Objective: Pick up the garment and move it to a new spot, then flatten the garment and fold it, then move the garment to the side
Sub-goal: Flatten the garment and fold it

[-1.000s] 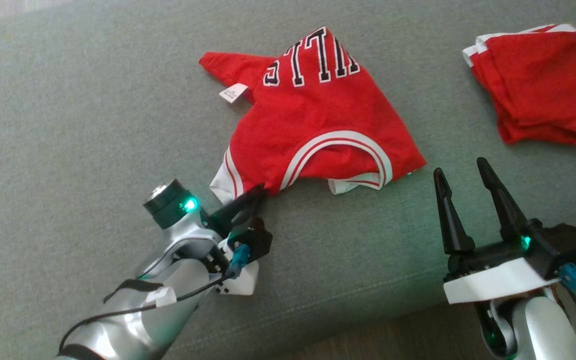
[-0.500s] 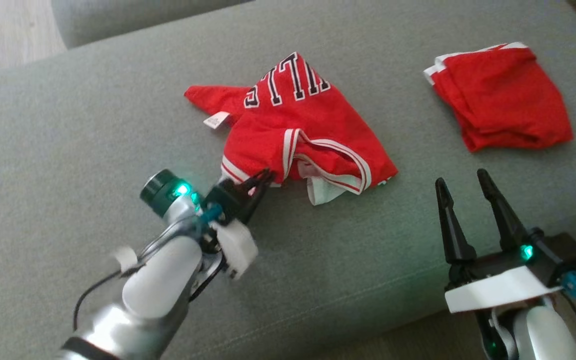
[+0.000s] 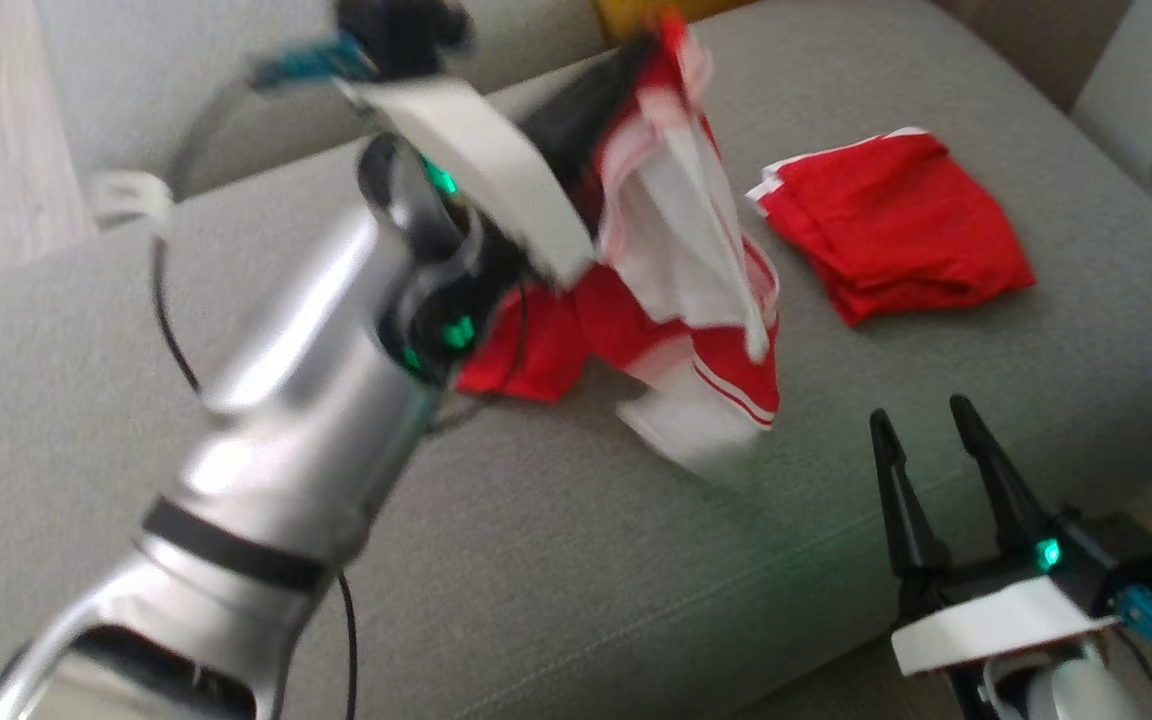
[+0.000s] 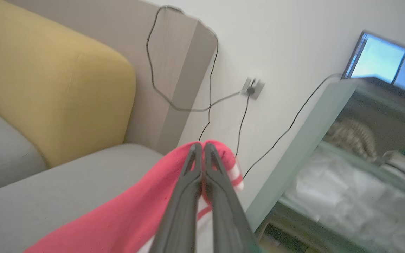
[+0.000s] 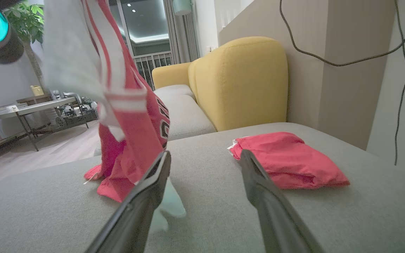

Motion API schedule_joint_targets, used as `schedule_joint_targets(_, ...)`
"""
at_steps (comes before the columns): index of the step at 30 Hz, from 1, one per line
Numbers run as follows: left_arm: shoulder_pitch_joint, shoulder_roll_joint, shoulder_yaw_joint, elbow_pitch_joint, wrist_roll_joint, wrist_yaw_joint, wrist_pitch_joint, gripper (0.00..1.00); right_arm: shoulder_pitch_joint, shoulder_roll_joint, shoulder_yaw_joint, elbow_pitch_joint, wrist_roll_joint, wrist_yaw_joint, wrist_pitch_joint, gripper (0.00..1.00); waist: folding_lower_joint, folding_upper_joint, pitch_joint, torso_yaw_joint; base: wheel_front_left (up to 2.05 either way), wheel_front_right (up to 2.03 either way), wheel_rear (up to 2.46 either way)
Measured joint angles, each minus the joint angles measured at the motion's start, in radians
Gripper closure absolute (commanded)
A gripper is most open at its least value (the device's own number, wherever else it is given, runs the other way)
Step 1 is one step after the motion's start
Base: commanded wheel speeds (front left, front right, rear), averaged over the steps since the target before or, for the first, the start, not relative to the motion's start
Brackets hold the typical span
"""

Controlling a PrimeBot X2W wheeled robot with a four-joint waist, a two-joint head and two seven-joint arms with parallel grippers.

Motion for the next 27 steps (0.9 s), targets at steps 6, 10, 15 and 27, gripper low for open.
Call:
schedule_joint_targets(6, -0.16, -0.025, 0.145, 0.06, -0.145, 0.132, -0.103, 1.0, 0.03, 0.0, -0.005, -0.001, 0.0, 0.0, 0.0, 0.0, 0.0, 0.0, -0.035, -0.024, 0.0, 0.0, 0.0)
schedule_joint_targets(10, -0.25, -0.032, 0.221, 0.17, -0.193, 0.212, -0.223, 1.0, 0.03, 0.0, -0.01, -0.007, 0.0, 0.0, 0.0, 0.0, 0.0, 0.0, -0.032, -0.015, 0.0, 0.0, 0.0)
schedule_joint_targets(15, -0.249, 0.006, 0.31, 0.383, -0.166, 0.277, -0.339, 1.0, 0.03, 0.0, -0.002, -0.008, 0.0, 0.0, 0.0, 0.0, 0.0, 0.0, -0.016, 0.002, 0.0, 0.0, 0.0)
schedule_joint_targets(27, -0.026, 0.175, 0.498, 0.581, -0.014, 0.305, -0.354, 1.0, 0.024, 0.0, 0.028, -0.009, -0.001, 0.0, 0.0, 0.0, 0.0, 0.0, 0.066, 0.052, 0.0, 0.0, 0.0)
